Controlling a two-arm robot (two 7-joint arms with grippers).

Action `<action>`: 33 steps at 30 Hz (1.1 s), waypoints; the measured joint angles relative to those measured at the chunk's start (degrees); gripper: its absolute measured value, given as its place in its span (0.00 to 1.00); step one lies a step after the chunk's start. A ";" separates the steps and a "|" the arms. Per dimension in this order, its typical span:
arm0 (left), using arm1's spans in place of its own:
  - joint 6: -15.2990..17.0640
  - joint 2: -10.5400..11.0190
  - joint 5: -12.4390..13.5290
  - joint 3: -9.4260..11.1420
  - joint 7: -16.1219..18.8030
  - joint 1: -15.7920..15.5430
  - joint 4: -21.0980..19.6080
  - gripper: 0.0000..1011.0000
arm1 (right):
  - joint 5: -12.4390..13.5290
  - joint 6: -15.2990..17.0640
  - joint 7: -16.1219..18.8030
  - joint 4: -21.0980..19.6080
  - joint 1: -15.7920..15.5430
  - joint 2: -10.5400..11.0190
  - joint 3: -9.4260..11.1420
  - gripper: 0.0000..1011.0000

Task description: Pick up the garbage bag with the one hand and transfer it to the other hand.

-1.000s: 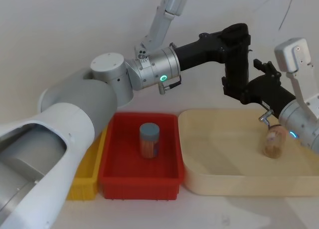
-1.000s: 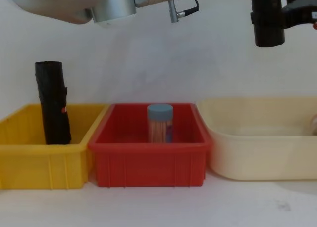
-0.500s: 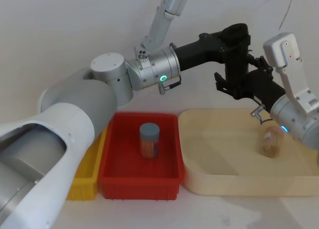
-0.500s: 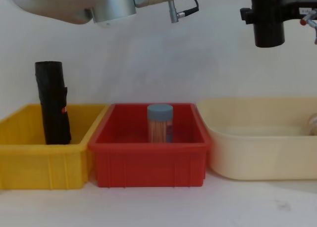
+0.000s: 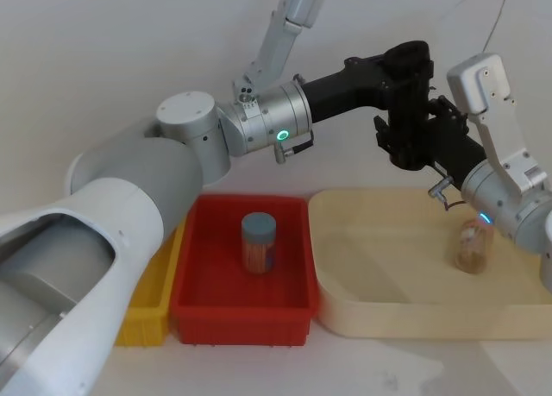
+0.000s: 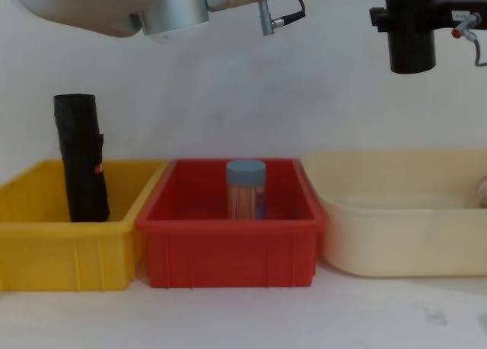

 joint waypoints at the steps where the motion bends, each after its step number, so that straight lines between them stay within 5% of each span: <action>1: 0.00 0.00 0.00 0.00 0.00 0.00 0.00 0.36 | -0.07 -0.02 -0.03 0.06 0.04 -0.06 -0.02 0.71; 6: 0.00 0.00 0.00 0.00 0.00 0.00 0.00 0.36 | -0.23 -0.10 -0.12 0.24 0.17 -0.18 -0.10 0.56; 21: 0.00 0.00 0.00 0.00 0.00 0.00 0.00 0.36 | -0.51 -0.20 -0.26 0.49 0.36 -0.38 -0.20 0.56; 33: 0.00 0.00 0.00 0.00 0.00 0.00 -0.01 0.68 | -0.74 -0.29 -0.51 0.65 0.39 -0.49 -0.02 0.56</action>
